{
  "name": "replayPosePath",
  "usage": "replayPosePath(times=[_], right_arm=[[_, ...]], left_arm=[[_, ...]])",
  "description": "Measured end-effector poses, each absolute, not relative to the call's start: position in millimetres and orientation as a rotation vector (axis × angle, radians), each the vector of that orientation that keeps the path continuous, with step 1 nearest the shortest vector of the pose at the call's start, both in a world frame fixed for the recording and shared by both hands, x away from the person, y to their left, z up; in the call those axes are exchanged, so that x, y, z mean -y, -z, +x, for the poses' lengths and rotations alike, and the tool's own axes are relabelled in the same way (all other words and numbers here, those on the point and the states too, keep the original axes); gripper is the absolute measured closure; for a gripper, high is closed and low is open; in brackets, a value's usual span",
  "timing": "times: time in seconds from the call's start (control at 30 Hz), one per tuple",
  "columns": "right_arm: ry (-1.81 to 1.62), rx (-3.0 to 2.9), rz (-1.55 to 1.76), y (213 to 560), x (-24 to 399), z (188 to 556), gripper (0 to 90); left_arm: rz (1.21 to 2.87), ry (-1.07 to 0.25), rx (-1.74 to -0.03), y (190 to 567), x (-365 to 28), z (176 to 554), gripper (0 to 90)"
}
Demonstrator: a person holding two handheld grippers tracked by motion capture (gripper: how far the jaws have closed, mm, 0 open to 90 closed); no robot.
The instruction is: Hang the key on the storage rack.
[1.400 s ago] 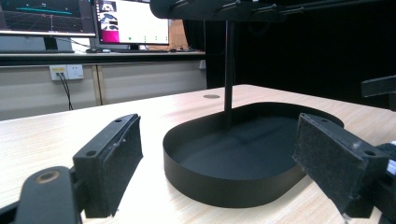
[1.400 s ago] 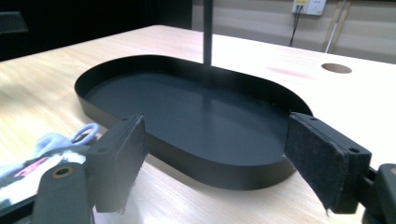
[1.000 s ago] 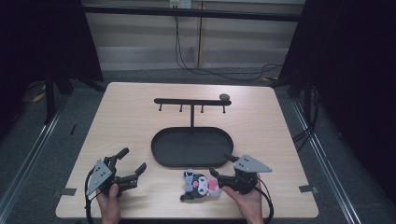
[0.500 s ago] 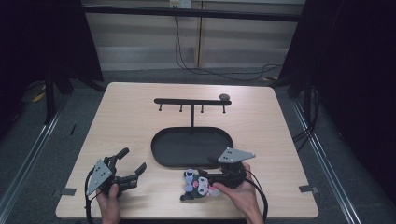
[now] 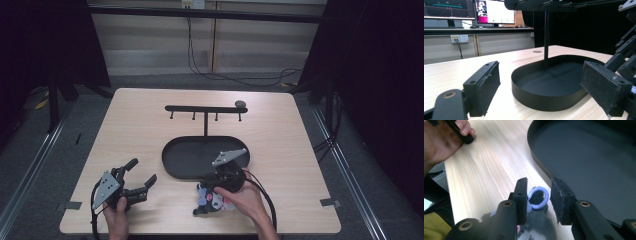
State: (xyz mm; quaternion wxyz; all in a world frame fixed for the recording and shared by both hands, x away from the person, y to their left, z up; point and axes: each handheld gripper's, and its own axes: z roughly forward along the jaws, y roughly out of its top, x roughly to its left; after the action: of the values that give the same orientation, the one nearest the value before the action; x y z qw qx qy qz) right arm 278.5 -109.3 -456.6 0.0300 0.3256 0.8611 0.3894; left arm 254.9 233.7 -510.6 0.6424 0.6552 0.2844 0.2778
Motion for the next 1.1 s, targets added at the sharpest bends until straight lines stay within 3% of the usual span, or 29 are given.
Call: replayPosePath(times=[0.27, 0.47, 1.1], right_arm=[[-1.146, -2.699, 1.046, 466, 107, 287, 75.4], [-1.158, -2.709, 1.066, 466, 104, 288, 86.1], [-0.994, -2.915, 0.887, 467, 56, 289, 82.4]], left_arm=[[1.493, -0.633, -0.648, 511, -234, 255, 15.3], [1.493, -0.633, -0.648, 511, -234, 255, 15.3], [1.493, -0.633, -0.648, 511, -234, 255, 15.3]])
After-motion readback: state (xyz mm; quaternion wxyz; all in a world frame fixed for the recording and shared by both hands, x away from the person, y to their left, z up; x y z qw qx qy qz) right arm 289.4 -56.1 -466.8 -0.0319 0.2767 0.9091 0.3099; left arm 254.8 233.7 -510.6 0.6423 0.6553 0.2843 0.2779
